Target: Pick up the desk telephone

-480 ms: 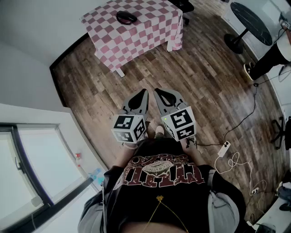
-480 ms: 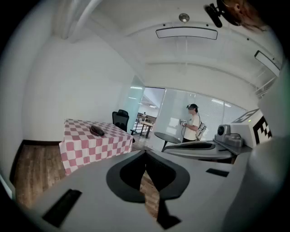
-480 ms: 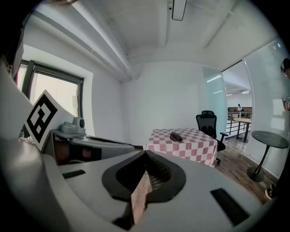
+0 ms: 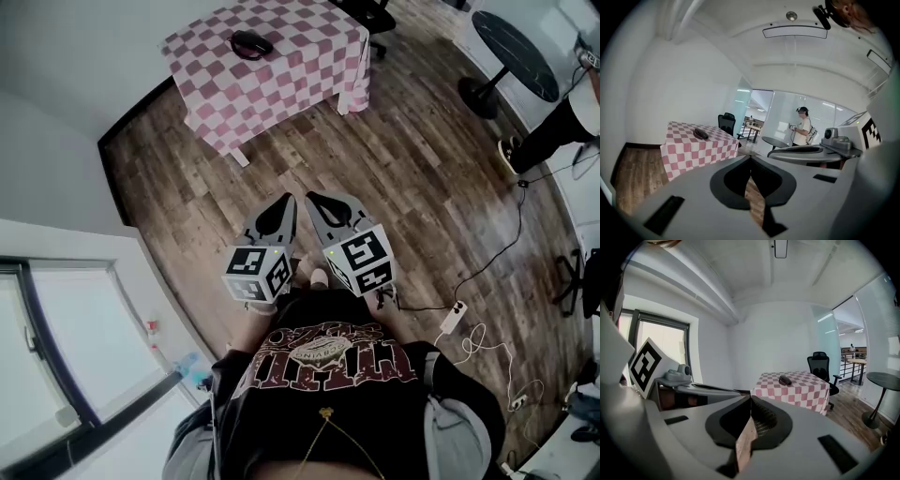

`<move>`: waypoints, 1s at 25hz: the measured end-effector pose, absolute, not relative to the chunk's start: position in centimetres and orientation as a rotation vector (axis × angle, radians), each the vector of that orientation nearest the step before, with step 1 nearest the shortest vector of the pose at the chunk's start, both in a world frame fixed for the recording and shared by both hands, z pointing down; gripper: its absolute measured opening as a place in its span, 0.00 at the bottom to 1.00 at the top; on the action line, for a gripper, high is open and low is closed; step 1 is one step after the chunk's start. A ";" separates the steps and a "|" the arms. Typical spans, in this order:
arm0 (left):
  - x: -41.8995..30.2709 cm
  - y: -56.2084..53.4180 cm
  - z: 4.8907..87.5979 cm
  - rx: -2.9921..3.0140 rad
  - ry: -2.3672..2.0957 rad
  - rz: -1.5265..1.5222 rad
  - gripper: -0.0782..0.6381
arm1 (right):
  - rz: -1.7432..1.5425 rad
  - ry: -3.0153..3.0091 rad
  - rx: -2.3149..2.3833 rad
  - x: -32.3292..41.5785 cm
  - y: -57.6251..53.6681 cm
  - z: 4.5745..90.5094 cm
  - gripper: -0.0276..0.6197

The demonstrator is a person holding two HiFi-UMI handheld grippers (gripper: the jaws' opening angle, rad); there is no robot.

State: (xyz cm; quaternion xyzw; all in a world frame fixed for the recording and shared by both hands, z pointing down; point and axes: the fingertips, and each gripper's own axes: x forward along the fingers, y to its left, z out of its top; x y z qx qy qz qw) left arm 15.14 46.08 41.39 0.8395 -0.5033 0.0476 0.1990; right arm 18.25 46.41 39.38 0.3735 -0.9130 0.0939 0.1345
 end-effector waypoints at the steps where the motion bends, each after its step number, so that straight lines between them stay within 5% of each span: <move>1: 15.2 46.0 41.5 2.344 -1.408 0.135 0.12 | 0.275 -2.649 1.075 18.3 46.3 39.4 0.07; 25: 11.6 33.2 42.3 2.378 -1.317 0.154 0.12 | 0.295 -2.630 1.118 14.3 34.0 39.0 0.07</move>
